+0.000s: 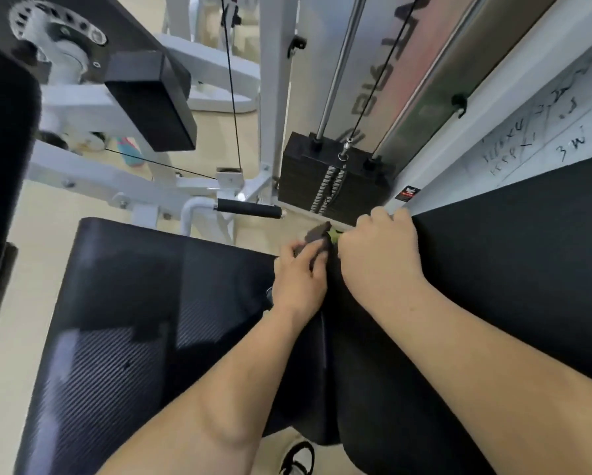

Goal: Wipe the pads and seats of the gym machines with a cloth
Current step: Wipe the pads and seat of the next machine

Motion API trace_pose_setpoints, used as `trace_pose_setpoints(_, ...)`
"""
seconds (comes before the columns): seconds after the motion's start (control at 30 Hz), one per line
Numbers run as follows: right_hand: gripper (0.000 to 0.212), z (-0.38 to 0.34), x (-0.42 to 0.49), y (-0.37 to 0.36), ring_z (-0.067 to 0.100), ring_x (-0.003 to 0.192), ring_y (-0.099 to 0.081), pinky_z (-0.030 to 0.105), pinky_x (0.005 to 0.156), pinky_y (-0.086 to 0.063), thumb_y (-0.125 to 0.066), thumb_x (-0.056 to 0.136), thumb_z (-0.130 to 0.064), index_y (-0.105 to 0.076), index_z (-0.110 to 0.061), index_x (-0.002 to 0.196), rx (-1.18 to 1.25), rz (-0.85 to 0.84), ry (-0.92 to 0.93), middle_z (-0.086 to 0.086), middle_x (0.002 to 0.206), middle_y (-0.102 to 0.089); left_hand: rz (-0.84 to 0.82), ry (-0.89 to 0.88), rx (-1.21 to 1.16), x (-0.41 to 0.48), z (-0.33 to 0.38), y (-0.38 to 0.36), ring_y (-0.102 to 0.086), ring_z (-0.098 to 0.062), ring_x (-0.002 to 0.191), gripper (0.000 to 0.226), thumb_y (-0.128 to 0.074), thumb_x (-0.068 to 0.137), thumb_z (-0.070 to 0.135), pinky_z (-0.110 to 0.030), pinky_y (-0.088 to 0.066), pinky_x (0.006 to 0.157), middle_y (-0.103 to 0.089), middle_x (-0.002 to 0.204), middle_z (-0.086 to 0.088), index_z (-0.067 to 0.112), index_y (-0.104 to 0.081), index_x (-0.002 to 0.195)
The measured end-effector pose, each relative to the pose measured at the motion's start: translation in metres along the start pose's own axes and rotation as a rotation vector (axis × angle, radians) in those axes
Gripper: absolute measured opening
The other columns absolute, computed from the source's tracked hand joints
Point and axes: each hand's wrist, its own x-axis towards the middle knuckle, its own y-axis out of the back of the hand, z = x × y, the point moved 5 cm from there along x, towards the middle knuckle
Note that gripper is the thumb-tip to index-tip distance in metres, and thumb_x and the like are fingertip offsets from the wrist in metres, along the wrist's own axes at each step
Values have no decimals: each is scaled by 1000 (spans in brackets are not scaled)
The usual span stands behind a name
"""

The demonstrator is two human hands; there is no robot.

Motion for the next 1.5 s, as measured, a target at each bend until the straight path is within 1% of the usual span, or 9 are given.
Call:
trace_pose_setpoints(0.3, 55, -16, -11, -12, 39, 130, -50, 61, 117, -24, -44, 101, -56, -65, -16, 133, -120, -50, -27, 16, 136, -63, -21, 73, -46, -129, -36, -6, -50, -4, 89, 39, -49, 105, 40, -28, -44, 84, -43, 122, 11, 38, -43, 144)
trace_pose_setpoints(0.43, 71, -38, -29, -20, 35, 152, -27, 62, 124, -7, -41, 100, -60, -46, -12, 153, -50, -34, 40, 18, 162, -38, -140, 153, -96, -216, -71, -13, -56, -6, 88, 21, -54, 97, 35, -26, -45, 78, -49, 104, 14, 47, -47, 112)
trace_pose_setpoints(0.6, 52, -59, -43, -18, 28, 141, -41, 56, 125, -13, -44, 100, -54, -59, -21, 138, 76, 39, 223, 6, 143, -56, -113, 311, -334, -244, -97, 20, -49, -8, 66, 12, -55, 93, 16, -21, -42, 63, -56, 69, 5, 26, -54, 86)
trace_pose_setpoints(0.7, 48, -52, -36, -19, 27, 139, -42, 54, 125, -15, -48, 100, -51, -61, -23, 135, 61, 36, 218, 5, 139, -57, 116, 317, -464, -195, -86, 47, -64, -1, 87, 29, -58, 96, 18, -19, -49, 80, -70, 97, 12, 42, -59, 114)
trace_pose_setpoints(0.77, 47, -47, -26, -22, 28, 135, -45, 52, 123, -20, -49, 99, -52, -62, -24, 134, 30, 24, 192, 4, 136, -59, 80, 242, -475, -165, -67, 37, -57, 1, 113, 44, -60, 100, 24, -17, -40, 96, -59, 124, 20, 47, -51, 136)
trace_pose_setpoints(0.93, 43, -44, 3, -23, 26, 116, -54, 45, 99, -35, -50, 97, -58, -69, -28, 120, -108, 39, 221, -1, 120, -64, -36, 223, 90, -166, -68, -26, -14, -8, 137, 52, -32, 104, 60, -44, -27, 113, -20, 147, 20, 58, -22, 154)
trace_pose_setpoints(1.17, 25, -44, 42, -23, 24, 111, -57, 40, 91, -35, -55, 96, -48, -65, -28, 106, -59, 1, 154, -2, 109, -70, 74, 228, 5, -50, -66, -12, -33, -15, 128, 45, -35, 106, 56, -44, -31, 109, -33, 141, 16, 61, -30, 150)
trace_pose_setpoints(1.3, 15, -44, 52, -27, 26, 112, -57, 41, 91, -36, -52, 98, -46, -44, -33, 94, -26, -8, 155, 0, 112, -68, -17, 264, -62, 34, -67, -5, -32, -21, 133, 43, -33, 105, 57, -45, -30, 111, -35, 145, 11, 53, -42, 147)
trace_pose_setpoints(1.5, 24, -45, 54, -32, 25, 107, -53, 41, 84, -34, -50, 101, -45, -65, -27, 105, -57, 1, 139, 0, 103, -67, 46, 334, -141, 5, -126, -20, -35, -16, 130, 39, -33, 105, 55, -45, -31, 114, -34, 140, 11, 52, -42, 143)
